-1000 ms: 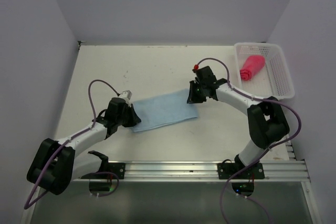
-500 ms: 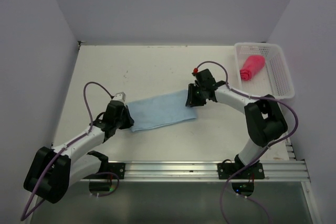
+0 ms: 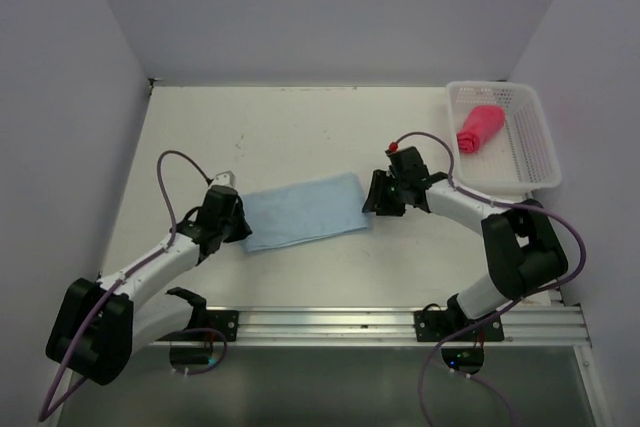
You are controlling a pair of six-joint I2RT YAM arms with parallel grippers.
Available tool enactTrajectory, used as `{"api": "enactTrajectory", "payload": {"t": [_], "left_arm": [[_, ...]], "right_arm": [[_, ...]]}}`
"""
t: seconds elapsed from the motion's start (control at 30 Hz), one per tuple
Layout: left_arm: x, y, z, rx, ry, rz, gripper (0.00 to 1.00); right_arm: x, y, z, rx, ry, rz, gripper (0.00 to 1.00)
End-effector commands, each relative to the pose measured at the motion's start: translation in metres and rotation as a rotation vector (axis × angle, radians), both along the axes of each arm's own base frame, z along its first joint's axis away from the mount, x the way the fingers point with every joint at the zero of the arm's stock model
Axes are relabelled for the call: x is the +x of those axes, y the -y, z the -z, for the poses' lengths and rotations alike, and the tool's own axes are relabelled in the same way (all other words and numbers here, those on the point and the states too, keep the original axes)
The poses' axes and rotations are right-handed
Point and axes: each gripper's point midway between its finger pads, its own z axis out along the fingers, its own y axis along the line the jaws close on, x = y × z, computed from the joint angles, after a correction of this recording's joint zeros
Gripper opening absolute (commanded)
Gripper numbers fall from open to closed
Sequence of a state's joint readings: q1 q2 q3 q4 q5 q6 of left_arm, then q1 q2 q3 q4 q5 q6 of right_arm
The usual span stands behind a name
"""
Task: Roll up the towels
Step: Fold the towel
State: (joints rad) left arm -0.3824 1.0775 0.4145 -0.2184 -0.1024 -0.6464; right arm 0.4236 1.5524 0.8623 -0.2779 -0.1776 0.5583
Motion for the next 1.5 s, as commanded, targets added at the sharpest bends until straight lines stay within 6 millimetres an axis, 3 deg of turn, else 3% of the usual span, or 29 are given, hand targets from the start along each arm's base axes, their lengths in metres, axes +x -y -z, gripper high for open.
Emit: {"api": "enactTrajectory", "payload": {"t": [0.0, 0.1, 0.13, 0.17, 0.23, 0.33, 0.37, 0.57, 0.6, 0.67, 0.7, 0.77, 0.8, 0.83, 0.87, 0.9, 0.93, 1.0, 1.03, 1.17, 1.2, 1.23, 1.3, 1.33, 1.47], "left_arm": [[0.026, 0.001, -0.040, 0.014, 0.108, -0.005, 0.02], [0.041, 0.001, -0.072, 0.018, 0.195, -0.012, 0.09], [0.044, 0.002, -0.079, 0.014, 0.215, -0.013, 0.19], [0.052, 0.006, -0.093, 0.002, 0.243, -0.003, 0.22], [0.064, 0.013, -0.109, -0.003, 0.266, 0.021, 0.22], [0.077, 0.026, -0.115, -0.022, 0.259, 0.052, 0.21], [0.085, 0.036, -0.128, -0.054, 0.278, 0.075, 0.20], [0.129, 0.077, -0.149, -0.090, 0.262, 0.149, 0.20], [0.132, 0.088, -0.139, -0.081, 0.234, 0.168, 0.20], [0.144, 0.104, -0.150, -0.086, 0.258, 0.184, 0.21], [0.144, 0.116, -0.136, -0.075, 0.217, 0.208, 0.22], [0.154, 0.134, -0.143, -0.087, 0.220, 0.225, 0.23], [0.151, 0.145, -0.125, -0.068, 0.164, 0.246, 0.23], [0.157, 0.158, -0.133, -0.083, 0.174, 0.267, 0.24], [0.159, 0.165, -0.131, -0.084, 0.160, 0.275, 0.25], [0.156, 0.175, -0.114, -0.068, 0.111, 0.294, 0.27], [0.161, 0.186, -0.122, -0.082, 0.124, 0.303, 0.27], [0.157, 0.205, -0.110, -0.086, 0.090, 0.329, 0.27], [0.159, 0.214, -0.116, -0.099, 0.100, 0.338, 0.27], [0.152, 0.251, -0.111, -0.114, 0.089, 0.361, 0.28], [0.144, 0.262, -0.098, -0.099, 0.059, 0.382, 0.29], [0.145, 0.273, -0.104, -0.108, 0.067, 0.392, 0.30], [0.136, 0.286, -0.088, -0.083, 0.023, 0.411, 0.31], [0.137, 0.295, -0.094, -0.087, 0.036, 0.417, 0.32], [0.129, 0.306, -0.082, -0.050, 0.013, 0.400, 0.35]], "right_arm": [[0.006, -0.012, -0.012, 0.115, 0.032, 0.038, 0.48], [0.004, -0.017, -0.010, 0.167, 0.013, 0.042, 0.48], [0.004, -0.020, -0.011, 0.184, 0.019, 0.038, 0.48], [0.002, -0.019, -0.007, 0.187, 0.006, 0.048, 0.48], [-0.001, -0.019, -0.002, 0.193, -0.010, 0.056, 0.48], [-0.004, -0.016, 0.005, 0.189, -0.018, 0.075, 0.48], [-0.007, -0.012, 0.009, 0.178, -0.027, 0.088, 0.48], [-0.015, 0.002, 0.023, 0.178, -0.030, 0.163, 0.46], [-0.012, -0.001, 0.022, 0.196, -0.014, 0.157, 0.44], [-0.015, -0.003, 0.027, 0.207, -0.029, 0.149, 0.38], [-0.015, -0.005, 0.027, 0.220, -0.028, 0.137, 0.29], [-0.018, -0.005, 0.030, 0.225, -0.032, 0.138, 0.22], [-0.017, -0.005, 0.029, 0.233, -0.022, 0.136, 0.20], [-0.021, -0.004, 0.031, 0.229, -0.026, 0.138, 0.16], [-0.022, -0.003, 0.031, 0.232, -0.024, 0.144, 0.15], [-0.021, -0.004, 0.027, 0.244, -0.003, 0.144, 0.14], [-0.021, -0.004, 0.027, 0.250, 0.009, 0.152, 0.13], [-0.027, -0.004, 0.028, 0.273, 0.019, 0.171, 0.12], [-0.030, -0.001, 0.032, 0.259, 0.019, 0.188, 0.10], [-0.036, 0.004, 0.035, 0.252, 0.043, 0.218, 0.09], [-0.035, 0.003, 0.034, 0.261, 0.053, 0.221, 0.09], [-0.038, 0.003, 0.036, 0.265, 0.047, 0.224, 0.09], [-0.039, 0.001, 0.037, 0.273, 0.045, 0.215, 0.09], [-0.040, 0.000, 0.038, 0.275, 0.039, 0.208, 0.09], [-0.045, -0.001, 0.043, 0.276, 0.025, 0.201, 0.08]]}}
